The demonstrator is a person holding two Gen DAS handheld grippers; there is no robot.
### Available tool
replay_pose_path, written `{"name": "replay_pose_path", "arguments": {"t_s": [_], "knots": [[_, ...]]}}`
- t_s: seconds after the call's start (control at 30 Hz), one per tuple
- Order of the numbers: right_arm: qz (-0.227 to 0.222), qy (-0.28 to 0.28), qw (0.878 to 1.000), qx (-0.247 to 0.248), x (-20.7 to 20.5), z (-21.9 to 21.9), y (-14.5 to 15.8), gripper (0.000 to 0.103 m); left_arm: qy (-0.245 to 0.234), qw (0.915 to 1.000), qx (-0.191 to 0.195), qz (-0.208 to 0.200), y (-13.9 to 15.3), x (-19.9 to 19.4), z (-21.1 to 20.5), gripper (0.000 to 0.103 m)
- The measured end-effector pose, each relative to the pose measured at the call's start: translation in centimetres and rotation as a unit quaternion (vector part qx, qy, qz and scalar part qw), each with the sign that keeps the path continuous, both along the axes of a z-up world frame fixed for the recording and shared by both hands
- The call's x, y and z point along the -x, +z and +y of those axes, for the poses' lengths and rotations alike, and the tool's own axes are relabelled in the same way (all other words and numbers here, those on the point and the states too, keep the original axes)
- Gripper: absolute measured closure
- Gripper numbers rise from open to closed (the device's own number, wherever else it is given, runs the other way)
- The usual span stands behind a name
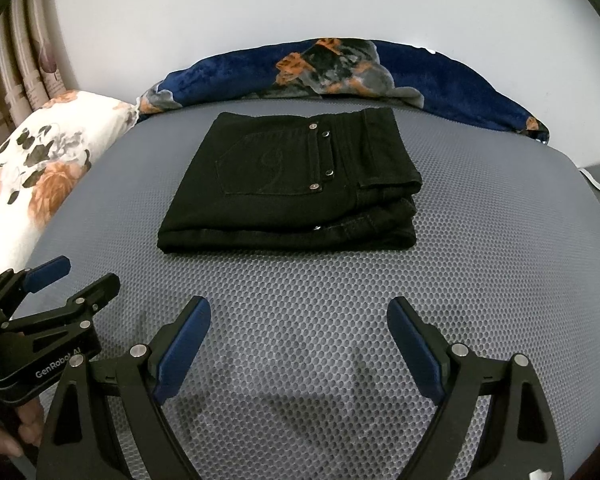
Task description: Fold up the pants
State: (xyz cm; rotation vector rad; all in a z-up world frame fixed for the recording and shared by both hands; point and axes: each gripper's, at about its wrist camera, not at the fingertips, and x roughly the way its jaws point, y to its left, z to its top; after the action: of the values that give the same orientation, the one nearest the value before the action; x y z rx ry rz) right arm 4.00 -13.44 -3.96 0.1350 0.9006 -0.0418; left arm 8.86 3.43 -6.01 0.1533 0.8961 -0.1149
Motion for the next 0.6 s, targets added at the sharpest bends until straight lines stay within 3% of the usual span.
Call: {"name": "replay_pose_path", "arguments": {"t_s": [0.6], "knots": [[0.002, -0.001, 1.000, -0.002, 0.02, -0.06, -0.01, 0.015, -0.002, 1.0000, 0.000, 0.000, -0.04, -0.02, -0.03, 0.032]]}}
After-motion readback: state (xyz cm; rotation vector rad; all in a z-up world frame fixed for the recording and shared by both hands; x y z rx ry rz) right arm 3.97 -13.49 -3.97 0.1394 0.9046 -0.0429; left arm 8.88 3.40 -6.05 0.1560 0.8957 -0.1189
